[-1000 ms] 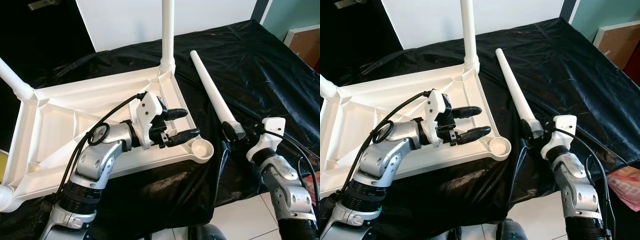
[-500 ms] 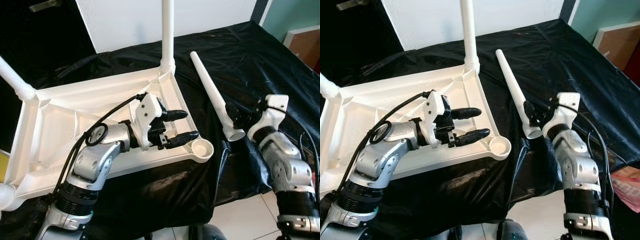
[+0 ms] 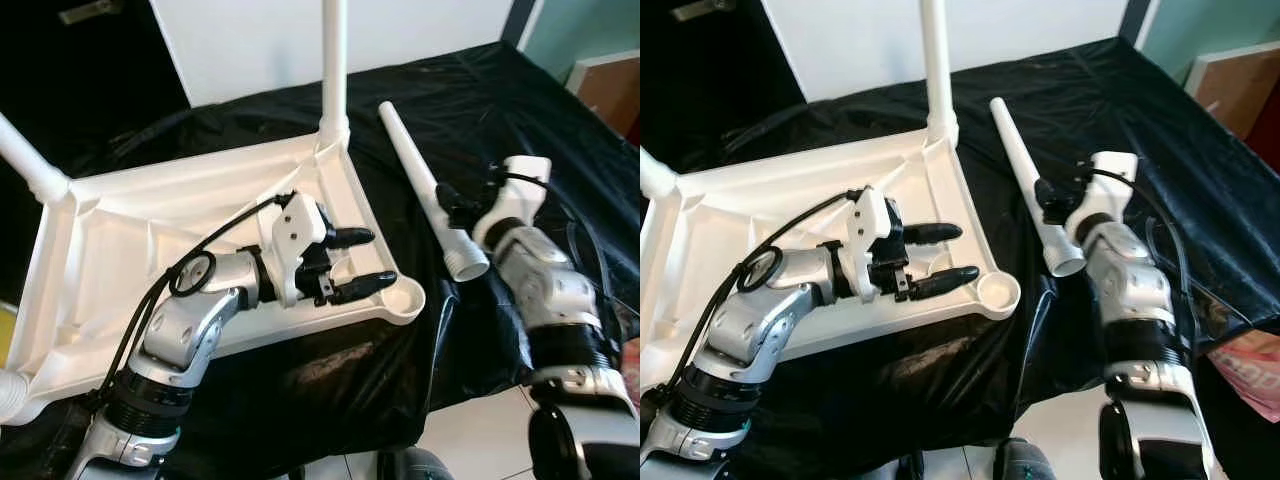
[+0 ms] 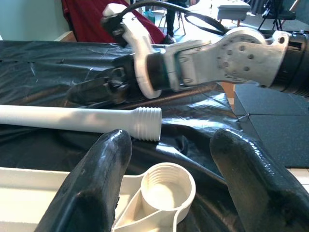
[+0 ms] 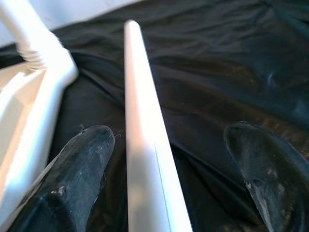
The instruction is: Building children table
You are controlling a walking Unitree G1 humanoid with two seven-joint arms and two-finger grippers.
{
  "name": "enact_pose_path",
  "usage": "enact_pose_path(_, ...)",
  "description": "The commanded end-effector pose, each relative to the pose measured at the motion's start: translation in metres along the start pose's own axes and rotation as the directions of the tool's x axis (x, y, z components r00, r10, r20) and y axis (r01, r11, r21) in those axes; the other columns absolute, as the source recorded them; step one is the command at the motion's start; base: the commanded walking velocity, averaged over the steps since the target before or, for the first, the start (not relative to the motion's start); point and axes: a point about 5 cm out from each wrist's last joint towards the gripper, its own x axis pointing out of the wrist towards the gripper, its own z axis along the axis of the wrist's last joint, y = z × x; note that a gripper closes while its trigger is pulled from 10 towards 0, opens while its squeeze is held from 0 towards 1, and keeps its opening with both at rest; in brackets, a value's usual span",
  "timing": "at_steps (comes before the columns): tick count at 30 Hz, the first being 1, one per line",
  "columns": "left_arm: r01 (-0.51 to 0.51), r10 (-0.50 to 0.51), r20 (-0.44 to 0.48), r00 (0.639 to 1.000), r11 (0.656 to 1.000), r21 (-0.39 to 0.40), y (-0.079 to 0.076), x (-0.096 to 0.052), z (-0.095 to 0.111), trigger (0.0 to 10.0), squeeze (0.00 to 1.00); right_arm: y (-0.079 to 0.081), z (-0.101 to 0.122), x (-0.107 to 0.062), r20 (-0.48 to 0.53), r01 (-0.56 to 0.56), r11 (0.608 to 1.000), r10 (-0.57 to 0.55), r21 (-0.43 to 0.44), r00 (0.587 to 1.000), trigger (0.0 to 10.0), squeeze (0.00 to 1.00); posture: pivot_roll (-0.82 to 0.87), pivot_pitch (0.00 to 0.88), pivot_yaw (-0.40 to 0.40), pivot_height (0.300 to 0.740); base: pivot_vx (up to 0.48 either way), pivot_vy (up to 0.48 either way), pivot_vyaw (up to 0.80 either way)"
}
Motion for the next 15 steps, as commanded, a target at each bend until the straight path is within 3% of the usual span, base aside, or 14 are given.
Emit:
enact_pose_path(1, 0.037, -0.037, 0.002, 0.999, 0.999, -0.006, -0.006, 0.001, 0.001, 10.0, 0.0, 0.003, -0.008, 0.003, -0.054, 0.014, 1.0, -0.014, 0.001, 0.998, 10.0, 0.0, -0.01, 0.141, 0.039, 0.74, 0.0, 0.0, 0.0)
enact_pose_path(10, 0.103, -0.104, 0.023, 0.994, 0.994, 0.036, -0.014, 0.012, 0.01, 10.0, 0.0, 0.01, -0.004, 0.018, -0.171, 0.007, 1.0, -0.005, 0.015, 0.985, 10.0, 0.0, 0.03, 0.202, -0.01, 0.74, 0.0, 0.0, 0.0)
enact_pose_path(15, 0.114, -0.115, 0.016, 0.993, 0.992, 0.056, -0.017, 0.017, 0.012, 10.0, 0.0, 0.011, -0.002, 0.023, -0.213, 0.03, 0.999, -0.034, -0.024, 0.976, 10.0, 0.0, 0.03, 0.246, -0.021, 0.74, 0.0, 0.0, 0.0)
